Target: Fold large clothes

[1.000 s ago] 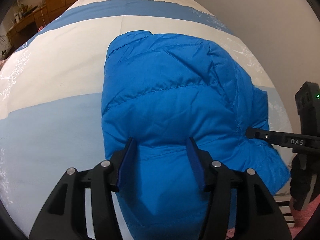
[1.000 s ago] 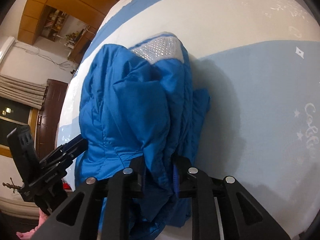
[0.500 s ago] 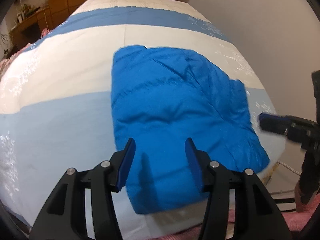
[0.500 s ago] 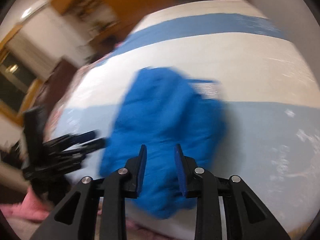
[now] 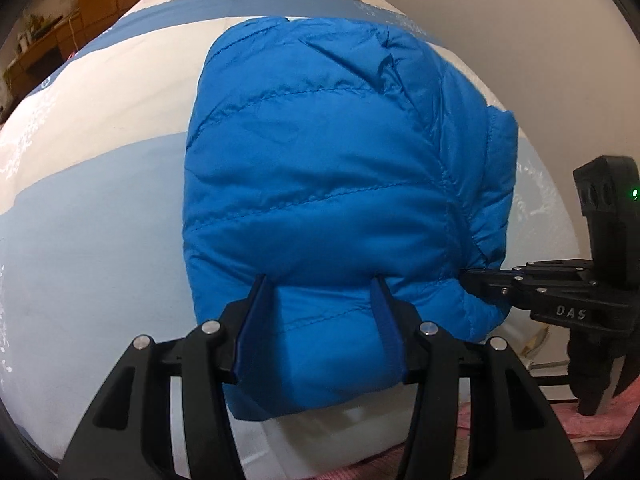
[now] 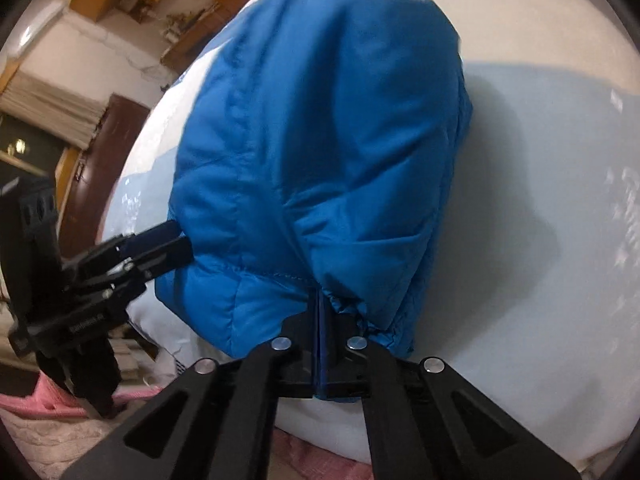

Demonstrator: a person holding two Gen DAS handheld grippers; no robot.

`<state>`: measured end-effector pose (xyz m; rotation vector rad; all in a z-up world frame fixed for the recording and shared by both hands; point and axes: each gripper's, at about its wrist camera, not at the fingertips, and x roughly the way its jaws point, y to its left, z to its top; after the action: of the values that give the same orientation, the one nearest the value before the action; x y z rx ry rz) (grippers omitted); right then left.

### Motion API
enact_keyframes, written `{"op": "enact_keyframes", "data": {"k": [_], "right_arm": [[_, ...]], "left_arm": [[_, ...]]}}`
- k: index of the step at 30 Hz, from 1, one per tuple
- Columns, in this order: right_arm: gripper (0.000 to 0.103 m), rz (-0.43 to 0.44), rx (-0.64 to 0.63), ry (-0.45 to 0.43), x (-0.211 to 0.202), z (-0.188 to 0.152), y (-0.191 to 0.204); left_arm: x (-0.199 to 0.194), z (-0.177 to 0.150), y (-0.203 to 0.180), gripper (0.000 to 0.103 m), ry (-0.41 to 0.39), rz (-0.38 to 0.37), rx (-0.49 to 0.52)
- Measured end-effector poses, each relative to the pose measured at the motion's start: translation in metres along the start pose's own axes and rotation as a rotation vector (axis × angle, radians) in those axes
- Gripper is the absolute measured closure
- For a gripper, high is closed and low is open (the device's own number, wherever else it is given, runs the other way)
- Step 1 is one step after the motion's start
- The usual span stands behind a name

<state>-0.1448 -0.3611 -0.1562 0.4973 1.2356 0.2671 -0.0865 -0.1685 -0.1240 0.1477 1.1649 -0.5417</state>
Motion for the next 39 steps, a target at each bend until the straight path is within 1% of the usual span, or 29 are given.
{"op": "enact_keyframes", "data": {"k": [2,4,5,7,8,10,12,13,14,16,17,18,20,21,25,28,30,33,36,38,39], "right_arm": [[0.103,-0.004,-0.020,0.008,-0.005,0.004,0.005],[0.103,0.004,-0.035,0.019,-0.018,0.011,0.017],[0.100,0.018,-0.043,0.009,-0.027,0.015,0.022],[0.096,0.015,-0.097,-0.044,-0.053,0.026,0.035],[0.091,0.004,-0.116,-0.068,-0.060,0.030,0.039],[0.090,0.002,-0.163,-0.124,-0.074,0.053,0.054],[0.090,-0.032,-0.183,-0.162,-0.075,0.074,0.063],[0.090,-0.061,-0.204,-0.188,-0.073,0.089,0.069],[0.090,-0.068,-0.210,-0.200,-0.070,0.096,0.070],[0.090,-0.079,-0.200,-0.198,-0.056,0.118,0.070],[0.090,-0.095,-0.193,-0.196,-0.047,0.122,0.073],[0.090,-0.119,-0.187,-0.194,-0.039,0.129,0.070],[0.090,-0.164,-0.161,-0.179,-0.027,0.136,0.054],[0.093,-0.175,-0.145,-0.170,-0.023,0.135,0.045],[0.095,-0.206,-0.079,-0.133,-0.006,0.135,0.006],[0.097,-0.153,0.000,-0.118,0.007,0.129,-0.020],[0.100,-0.142,0.011,-0.124,0.016,0.125,-0.028],[0.102,-0.112,0.047,-0.136,0.025,0.125,-0.039],[0.102,-0.103,0.060,-0.143,0.024,0.129,-0.040],[0.102,-0.104,0.063,-0.154,0.013,0.129,-0.036],[0.097,-0.095,0.063,-0.179,0.001,0.127,-0.031]], "left_arm": [[-0.001,0.003,0.003,0.053,0.008,-0.013,-0.017],[-0.009,0.012,0.010,0.053,0.019,-0.047,-0.041],[-0.013,0.016,0.012,0.053,0.016,-0.055,-0.045],[-0.024,0.030,0.018,0.053,-0.010,-0.050,-0.053],[-0.030,0.040,0.021,0.053,-0.029,-0.051,-0.057],[-0.034,0.058,0.024,0.053,-0.051,-0.032,-0.057],[-0.034,0.079,0.028,0.053,-0.076,-0.002,-0.052],[-0.031,0.089,0.029,0.053,-0.081,0.008,-0.054],[-0.027,0.099,0.031,0.053,-0.081,0.010,-0.062],[-0.013,0.122,0.035,0.053,-0.065,0.002,-0.077],[-0.005,0.133,0.038,0.053,-0.058,0.018,-0.082],[0.000,0.141,0.041,0.053,-0.052,0.023,-0.082],[0.019,0.156,0.043,0.053,-0.012,0.006,-0.091],[0.027,0.161,0.046,0.053,0.006,0.002,-0.096],[0.060,0.173,0.054,0.049,0.070,-0.007,-0.105],[0.078,0.179,0.059,0.048,0.108,-0.037,-0.121],[0.090,0.180,0.060,0.047,0.118,-0.034,-0.116],[0.099,0.177,0.058,0.046,0.118,-0.014,-0.111],[0.098,0.178,0.056,0.048,0.120,-0.011,-0.122],[0.083,0.178,0.060,0.050,0.111,-0.008,-0.147],[0.074,0.176,0.059,0.051,0.096,0.002,-0.151]]}}
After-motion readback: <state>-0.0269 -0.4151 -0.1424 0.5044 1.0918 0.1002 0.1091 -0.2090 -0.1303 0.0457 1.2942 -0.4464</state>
